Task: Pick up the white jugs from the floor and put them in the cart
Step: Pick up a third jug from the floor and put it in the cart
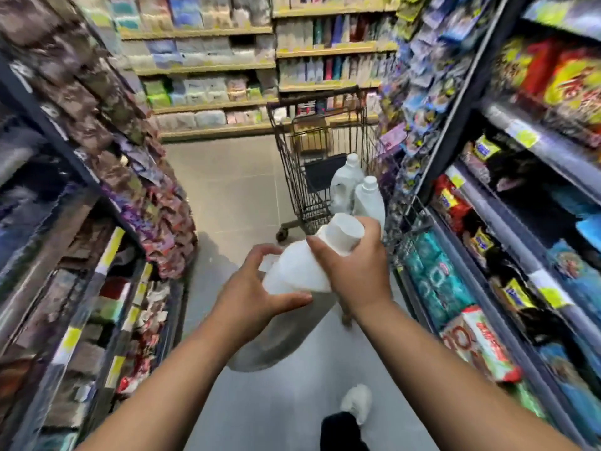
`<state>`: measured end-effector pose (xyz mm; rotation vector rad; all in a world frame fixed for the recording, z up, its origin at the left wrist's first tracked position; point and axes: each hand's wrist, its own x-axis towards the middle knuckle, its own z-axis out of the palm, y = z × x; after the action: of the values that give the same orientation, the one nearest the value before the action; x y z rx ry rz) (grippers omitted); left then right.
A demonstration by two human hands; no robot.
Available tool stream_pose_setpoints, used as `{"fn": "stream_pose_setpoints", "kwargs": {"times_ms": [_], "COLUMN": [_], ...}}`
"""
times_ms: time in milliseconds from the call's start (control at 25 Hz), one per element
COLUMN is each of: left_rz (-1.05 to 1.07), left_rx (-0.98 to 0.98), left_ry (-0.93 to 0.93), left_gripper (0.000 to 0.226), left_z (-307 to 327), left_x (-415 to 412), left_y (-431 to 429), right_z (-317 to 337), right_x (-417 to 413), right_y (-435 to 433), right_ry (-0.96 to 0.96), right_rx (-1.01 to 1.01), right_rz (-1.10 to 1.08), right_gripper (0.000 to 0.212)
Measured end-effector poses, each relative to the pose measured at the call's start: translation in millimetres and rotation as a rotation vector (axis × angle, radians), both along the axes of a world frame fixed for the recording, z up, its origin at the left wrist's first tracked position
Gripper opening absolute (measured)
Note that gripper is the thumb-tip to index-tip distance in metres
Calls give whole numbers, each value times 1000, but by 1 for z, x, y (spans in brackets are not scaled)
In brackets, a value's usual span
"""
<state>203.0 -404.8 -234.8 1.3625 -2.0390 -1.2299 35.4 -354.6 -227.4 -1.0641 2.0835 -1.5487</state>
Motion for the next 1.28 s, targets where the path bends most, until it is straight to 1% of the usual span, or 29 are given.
{"fn": "stream_pose_setpoints", "kwargs": {"times_ms": [160,440,560,720,880,1000,1120,1280], "left_rz": [-84,-206,-294,-469,-620,-782,-891,-1032], "left_rx": [1,-6,-16,27,34,49,78,80], "left_ry": [3,36,12,-20,-34,-97,-144,-228], "left_gripper": [71,68,72,77,76,75,73,80], "left_z": [-10,-15,-17,-31,-58,-78,-96,-119], "left_x": [-84,-213,-253,-311,-354,-379,-401,-433], "left_y": [-61,-164,-210,-280,-353,-402,-434,-460], "right_z": [-9,-9,-9,-27,-46,-66,-85,-106], "right_x": [-78,-198,-232,-275,-299,-301,-305,-313], "right_y": [-49,-138,-168,-217,-270,-304,-322,-333], "right_ry": [32,39,20,-14,-34,-93,-147,-169], "right_rx": [11,47,54,94,156,220,281,340], "right_rz": [-110,-215,-299,-448,-583,-722,-827,-886], "right_gripper": [74,75,73,73,73,75,82,82]}}
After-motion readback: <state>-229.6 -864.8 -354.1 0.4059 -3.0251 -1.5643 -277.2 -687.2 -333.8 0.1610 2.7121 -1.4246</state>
